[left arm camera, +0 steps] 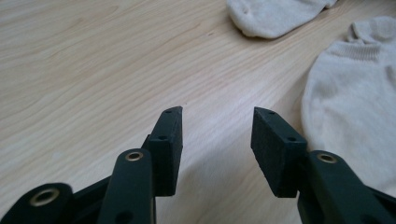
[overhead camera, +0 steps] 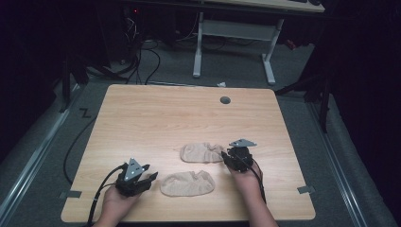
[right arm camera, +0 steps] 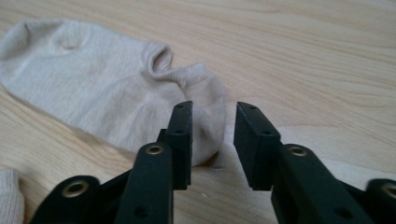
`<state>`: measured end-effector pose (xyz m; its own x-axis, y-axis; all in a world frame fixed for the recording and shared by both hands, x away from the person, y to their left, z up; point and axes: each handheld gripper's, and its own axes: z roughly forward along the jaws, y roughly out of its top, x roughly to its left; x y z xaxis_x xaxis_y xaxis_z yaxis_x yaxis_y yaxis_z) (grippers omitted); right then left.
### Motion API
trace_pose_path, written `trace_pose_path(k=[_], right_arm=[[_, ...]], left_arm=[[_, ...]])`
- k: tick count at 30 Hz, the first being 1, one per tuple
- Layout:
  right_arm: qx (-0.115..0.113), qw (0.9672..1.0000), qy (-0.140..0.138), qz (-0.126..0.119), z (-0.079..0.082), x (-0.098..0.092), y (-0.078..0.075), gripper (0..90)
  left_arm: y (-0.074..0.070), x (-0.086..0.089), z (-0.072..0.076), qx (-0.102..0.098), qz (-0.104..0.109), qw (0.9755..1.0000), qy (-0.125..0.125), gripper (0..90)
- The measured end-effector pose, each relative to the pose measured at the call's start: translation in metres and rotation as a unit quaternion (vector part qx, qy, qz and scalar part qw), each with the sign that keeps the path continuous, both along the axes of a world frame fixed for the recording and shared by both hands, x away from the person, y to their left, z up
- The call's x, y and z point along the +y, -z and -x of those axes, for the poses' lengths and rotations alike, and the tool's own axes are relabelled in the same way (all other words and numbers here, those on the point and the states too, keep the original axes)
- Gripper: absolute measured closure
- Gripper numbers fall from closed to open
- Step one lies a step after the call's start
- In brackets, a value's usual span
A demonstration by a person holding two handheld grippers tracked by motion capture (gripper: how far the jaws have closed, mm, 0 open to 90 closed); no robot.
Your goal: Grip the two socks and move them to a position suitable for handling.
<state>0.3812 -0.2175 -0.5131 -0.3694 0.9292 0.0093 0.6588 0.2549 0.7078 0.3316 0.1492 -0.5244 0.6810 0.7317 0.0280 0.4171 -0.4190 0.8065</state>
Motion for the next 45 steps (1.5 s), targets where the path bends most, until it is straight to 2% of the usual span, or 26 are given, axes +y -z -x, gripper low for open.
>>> trace_pose_path(k=[1,4,6,9,11,14,18,22,25,29,32,36,45], right_arm=[[-0.007,0.9999,0.001,-0.009,0.0,-0.002,-0.002,64.9],[-0.012,0.9998,0.001,-0.013,0.0,-0.003,-0.002,64.2],[-0.015,0.9998,-0.005,-0.009,0.0,-0.004,0.0,64.6],[-0.016,0.9996,-0.007,-0.021,0.001,-0.008,0.003,65.3],[-0.019,0.9993,-0.007,-0.03,0.001,-0.01,0.003,67.3],[-0.017,0.9992,-0.009,-0.036,0.0,-0.013,0.003,67.1],[-0.007,0.9991,-0.011,-0.04,-0.003,-0.012,0.006,67.3],[-0.004,0.9993,-0.011,-0.035,-0.005,-0.01,0.01,71.7],[0.002,0.9995,-0.008,-0.031,-0.005,-0.008,0.012,75.5],[0.006,0.9994,-0.017,-0.029,-0.006,-0.006,0.013,84.1],[-0.007,0.9993,-0.025,-0.026,-0.004,-0.002,0.011,85.5],[-0.029,0.9985,-0.032,-0.033,0.001,0.0,0.005,85.7],[-0.05,0.9965,-0.055,-0.039,0.013,0.008,-0.003,85.7]], left_arm=[[-0.001,-0.005,-0.004,-0.002,-0.003,1.0,0.001,54.0],[-0.005,-0.02,-0.02,0.0,-0.012,0.9999,0.003,53.3],[-0.009,-0.028,-0.033,0.007,0.005,1.0,0.003,52.9],[-0.011,-0.047,-0.054,0.022,0.025,0.9994,0.006,52.9],[-0.009,-0.061,-0.065,0.03,0.023,0.9993,0.01,52.9],[-0.006,-0.079,-0.077,0.037,0.007,0.9992,0.012,53.2],[-0.003,-0.092,-0.085,0.048,0.004,0.9988,0.007,60.6],[0.003,-0.097,-0.088,0.064,-0.001,0.9979,0.001,68.1],[0.004,-0.098,-0.087,0.062,-0.011,0.998,-0.004,73.5],[0.003,-0.097,-0.087,0.056,-0.009,0.9984,-0.007,86.2],[0.002,-0.096,-0.084,0.043,-0.011,0.999,-0.008,87.2],[-0.005,-0.089,-0.078,0.025,0.002,0.9996,-0.013,87.3],[-0.017,-0.071,-0.058,0.001,0.008,0.9998,-0.02,87.3]])
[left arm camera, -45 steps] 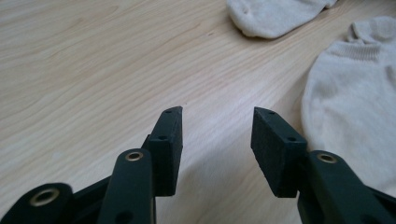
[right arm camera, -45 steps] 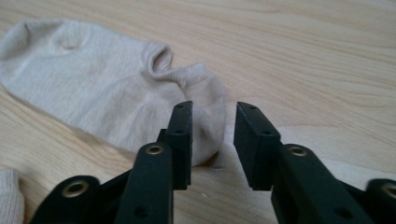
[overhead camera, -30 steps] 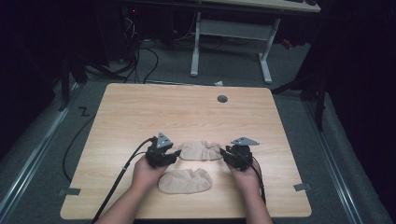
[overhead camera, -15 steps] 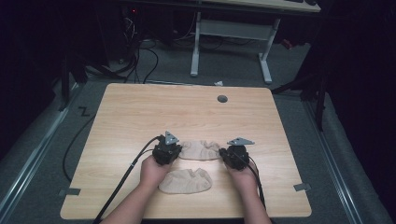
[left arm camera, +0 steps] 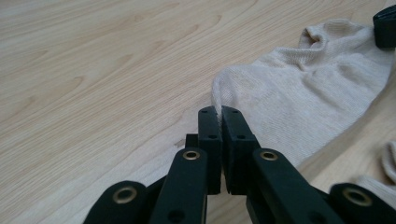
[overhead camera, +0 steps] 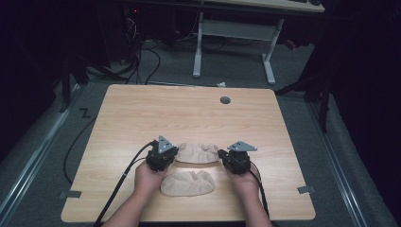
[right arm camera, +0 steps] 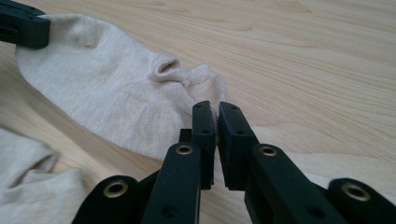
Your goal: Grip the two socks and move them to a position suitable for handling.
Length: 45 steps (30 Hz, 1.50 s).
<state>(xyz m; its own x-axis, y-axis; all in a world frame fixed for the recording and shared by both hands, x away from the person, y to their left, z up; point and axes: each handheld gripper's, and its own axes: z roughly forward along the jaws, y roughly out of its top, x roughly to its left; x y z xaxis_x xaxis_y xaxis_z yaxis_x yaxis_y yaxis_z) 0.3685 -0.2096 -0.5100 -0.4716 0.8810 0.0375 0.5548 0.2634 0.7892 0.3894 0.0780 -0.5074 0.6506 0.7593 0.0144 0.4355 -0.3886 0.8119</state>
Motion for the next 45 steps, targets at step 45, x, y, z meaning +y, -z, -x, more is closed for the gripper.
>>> trace_pose_path(k=[45], right_arm=[[-0.024,0.9962,-0.082,0.015,0.08,0.028,-0.008,85.6]], left_arm=[[-0.004,0.048,0.095,-0.008,0.03,0.9993,0.021,87.4]])
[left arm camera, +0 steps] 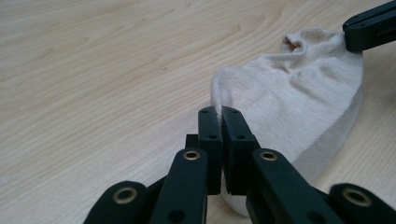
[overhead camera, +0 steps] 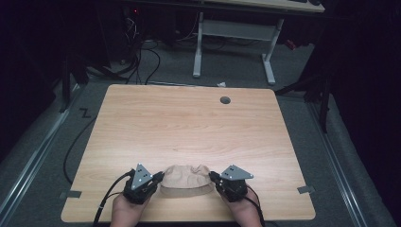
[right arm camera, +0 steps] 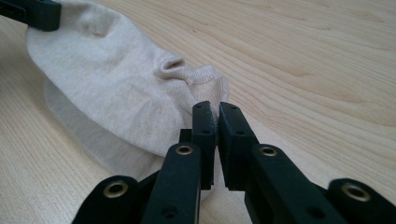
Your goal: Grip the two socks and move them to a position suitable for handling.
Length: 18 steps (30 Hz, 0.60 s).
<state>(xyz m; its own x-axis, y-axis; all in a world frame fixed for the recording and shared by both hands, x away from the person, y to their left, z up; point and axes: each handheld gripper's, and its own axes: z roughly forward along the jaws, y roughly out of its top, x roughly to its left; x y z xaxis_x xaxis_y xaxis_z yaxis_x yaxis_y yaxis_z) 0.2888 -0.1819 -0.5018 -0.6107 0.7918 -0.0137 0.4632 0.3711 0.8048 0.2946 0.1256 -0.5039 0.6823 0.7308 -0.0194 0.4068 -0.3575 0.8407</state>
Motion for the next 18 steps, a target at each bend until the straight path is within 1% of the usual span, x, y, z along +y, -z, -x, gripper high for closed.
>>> trace_pose_path(k=[4,7,8,9,10,11,12,14,17,18], right_arm=[[0.0,1.0,-0.002,0.001,0.001,0.0,0.002,85.7],[0.006,1.0,-0.004,0.005,0.002,0.002,0.005,85.6],[0.01,0.9999,-0.004,0.008,0.002,0.003,0.007,85.6],[0.013,0.9998,-0.005,0.011,0.001,0.003,0.009,85.6],[0.014,0.9998,-0.006,0.014,0.001,0.004,0.011,85.6],[0.016,0.9997,-0.006,0.016,0.0,0.004,0.012,85.6],[0.019,0.9996,-0.003,0.018,0.0,0.004,0.014,85.5],[0.024,0.9995,-0.001,0.019,-0.001,0.004,0.016,85.5],[0.03,0.9993,0.0,0.023,-0.003,0.004,0.018,85.1],[0.032,0.9992,0.002,0.025,-0.003,0.005,0.019,84.9]], left_arm=[[0.005,-0.001,0.002,0.004,-0.005,1.0,0.002,87.3],[0.01,-0.001,0.002,0.009,-0.012,0.9999,0.002,87.2],[0.012,-0.002,0.003,0.016,-0.015,0.9998,0.001,87.2],[0.015,-0.003,0.004,0.02,-0.011,0.9997,-0.002,87.1],[0.017,-0.005,0.004,0.025,-0.003,0.9997,-0.007,87.0],[0.02,-0.007,0.005,0.032,0.014,0.9993,-0.015,87.0],[0.021,-0.006,0.004,0.024,0.006,0.9996,-0.014,87.0],[0.024,-0.005,0.003,0.022,-0.014,0.9996,-0.006,86.8],[0.026,-0.005,0.001,0.025,-0.02,0.9995,-0.003,86.4],[0.026,-0.003,0.0,0.022,-0.039,0.999,0.004,86.2]])
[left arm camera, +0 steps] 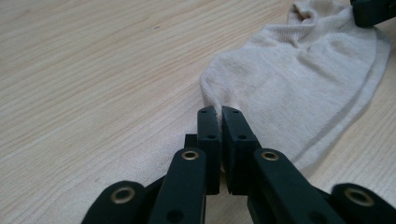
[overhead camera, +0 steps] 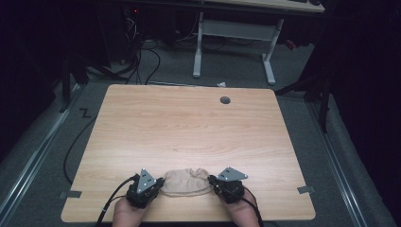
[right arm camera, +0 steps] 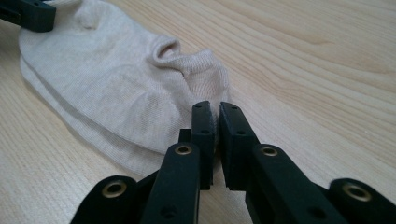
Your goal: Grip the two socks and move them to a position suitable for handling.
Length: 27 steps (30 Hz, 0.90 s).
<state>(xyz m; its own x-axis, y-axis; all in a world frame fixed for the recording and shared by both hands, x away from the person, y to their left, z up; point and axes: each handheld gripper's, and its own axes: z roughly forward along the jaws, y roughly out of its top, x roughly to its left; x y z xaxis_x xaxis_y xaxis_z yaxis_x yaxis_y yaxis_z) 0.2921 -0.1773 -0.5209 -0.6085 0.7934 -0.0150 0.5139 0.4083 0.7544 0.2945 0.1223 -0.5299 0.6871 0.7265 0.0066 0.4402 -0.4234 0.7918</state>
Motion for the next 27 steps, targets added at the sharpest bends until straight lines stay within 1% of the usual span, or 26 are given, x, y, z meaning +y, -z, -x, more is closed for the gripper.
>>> trace_pose_path(k=[4,5,8,11,13,15,17,19,20,21,23,25,26,27], right_arm=[[0.005,1.0,0.001,0.003,-0.002,0.0,0.003,83.5],[0.009,1.0,0.003,0.002,-0.003,0.0,0.003,83.3],[0.011,0.9999,0.003,0.002,-0.005,0.0,0.005,82.7],[0.015,0.9999,0.005,0.002,-0.006,0.0,0.006,81.5],[0.018,0.9998,0.006,0.0,-0.006,0.0,0.006,81.6],[0.012,0.9999,0.004,-0.001,-0.005,0.0,0.005,83.8],[-0.004,1.0,0.003,-0.007,-0.001,-0.002,-0.001,84.8],[-0.019,0.9997,0.002,-0.013,0.004,-0.001,-0.008,85.2],[-0.023,0.9997,-0.001,-0.014,0.006,-0.001,-0.01,85.4],[-0.025,0.9996,-0.004,-0.014,0.009,0.0,-0.013,85.5],[-0.025,0.9995,-0.008,-0.015,0.012,0.001,-0.014,85.5],[-0.023,0.9996,-0.009,-0.01,0.014,0.001,-0.013,85.5],[-0.023,0.9996,-0.008,-0.01,0.014,0.001,-0.012,85.5],[-0.021,0.9997,-0.007,-0.011,0.015,0.0,-0.012,85.4]], left_arm=[[0.002,-0.001,-0.002,0.003,-0.009,1.0,0.001,85.4],[0.002,-0.001,-0.002,0.003,-0.008,1.0,-0.001,85.1],[0.003,0.0,-0.004,0.004,-0.01,0.9999,-0.002,84.4],[0.003,0.0,-0.007,0.009,-0.006,0.9999,-0.007,82.1],[0.002,0.0,-0.007,0.007,-0.006,0.9999,-0.007,81.8],[0.0,0.001,-0.004,0.002,-0.003,1.0,-0.007,82.7],[-0.004,0.002,-0.002,-0.006,0.006,0.9999,-0.006,85.7],[-0.009,0.002,0.001,-0.011,0.012,0.9999,-0.003,86.2],[-0.011,-0.002,0.004,-0.006,0.03,0.9995,-0.008,86.3],[-0.013,0.001,0.002,-0.016,0.008,0.9998,0.003,86.4],[-0.012,-0.001,0.002,-0.014,0.006,0.9999,0.005,86.4],[-0.01,-0.001,0.001,-0.01,0.001,0.9999,0.005,86.4],[-0.007,-0.004,0.002,0.006,0.028,0.9996,-0.007,86.3],[-0.005,-0.005,0.002,0.006,0.033,0.9994,-0.012,86.1]])
